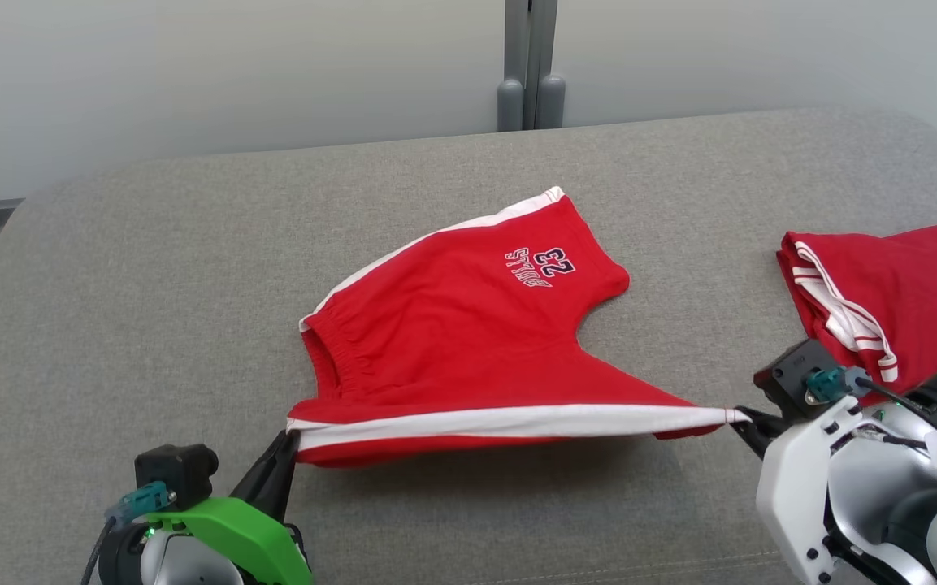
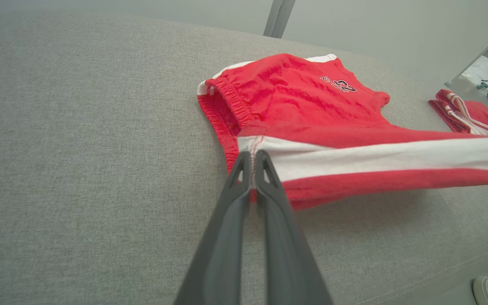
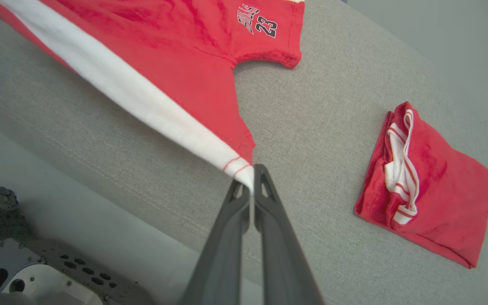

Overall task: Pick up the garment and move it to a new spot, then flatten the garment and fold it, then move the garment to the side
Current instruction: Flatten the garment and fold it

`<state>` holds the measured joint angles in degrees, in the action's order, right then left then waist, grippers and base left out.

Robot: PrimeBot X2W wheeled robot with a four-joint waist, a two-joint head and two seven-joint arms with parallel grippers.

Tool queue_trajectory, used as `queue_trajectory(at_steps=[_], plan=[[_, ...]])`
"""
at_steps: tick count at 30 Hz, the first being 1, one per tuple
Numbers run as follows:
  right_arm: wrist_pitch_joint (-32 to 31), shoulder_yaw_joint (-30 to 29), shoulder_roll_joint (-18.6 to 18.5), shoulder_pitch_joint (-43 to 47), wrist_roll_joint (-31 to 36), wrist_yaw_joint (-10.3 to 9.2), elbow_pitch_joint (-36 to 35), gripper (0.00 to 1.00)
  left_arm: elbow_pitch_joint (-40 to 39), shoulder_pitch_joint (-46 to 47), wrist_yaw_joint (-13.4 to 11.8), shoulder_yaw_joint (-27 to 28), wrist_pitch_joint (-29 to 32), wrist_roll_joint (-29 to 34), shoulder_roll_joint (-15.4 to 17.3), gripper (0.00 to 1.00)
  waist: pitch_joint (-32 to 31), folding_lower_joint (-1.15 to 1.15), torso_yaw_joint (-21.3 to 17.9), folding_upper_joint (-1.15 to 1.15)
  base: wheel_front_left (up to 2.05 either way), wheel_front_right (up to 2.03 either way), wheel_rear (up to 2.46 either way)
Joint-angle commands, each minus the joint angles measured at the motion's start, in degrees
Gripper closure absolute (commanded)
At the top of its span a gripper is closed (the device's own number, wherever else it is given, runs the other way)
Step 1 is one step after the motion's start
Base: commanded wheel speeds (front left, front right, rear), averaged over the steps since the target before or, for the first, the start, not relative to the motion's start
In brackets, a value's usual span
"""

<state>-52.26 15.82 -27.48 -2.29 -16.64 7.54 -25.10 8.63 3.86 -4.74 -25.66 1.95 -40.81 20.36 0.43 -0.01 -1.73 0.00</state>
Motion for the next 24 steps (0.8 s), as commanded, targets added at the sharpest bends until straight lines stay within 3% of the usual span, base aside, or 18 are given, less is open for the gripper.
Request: queue_trajectory(at_steps=[1, 7, 16, 24], plan=[[0.5, -0.4, -0.5, -0.7, 0.4, -0.11, 0.0, 1.00, -0.6, -0.2, -0.4, 0.4, 0.2, -0.5, 0.2, 1.00, 0.5, 0.01, 0.2, 0.00, 0.00, 0.00, 0.00], [5.6, 2.5, -3.3, -8.8, 1.9, -0.11, 5.8, 1.00, -0.9, 4.8, 0.0, 0.1, 0.1, -0.4, -1.9, 1.00, 2.6, 0.01, 1.9, 0.00, 0.00, 0.00, 0.00], [11.6, 12.7, -6.2, -27.9, 2.6, -0.11, 20.4, 1.00, 5.9, 15.2, 2.4, -0.5, -0.8, -0.6, -5.9, 1.00, 7.5, 0.01, 4.7, 0.00, 0.00, 0.00, 0.00], [14.1, 17.5, -7.7, -40.7, 2.3, -0.11, 31.3, 1.00, 11.0, 22.4, 4.6, -1.0, -2.1, -1.2, -9.0, 1.00, 10.5, 0.01, 7.4, 0.00, 0.00, 0.00, 0.00]])
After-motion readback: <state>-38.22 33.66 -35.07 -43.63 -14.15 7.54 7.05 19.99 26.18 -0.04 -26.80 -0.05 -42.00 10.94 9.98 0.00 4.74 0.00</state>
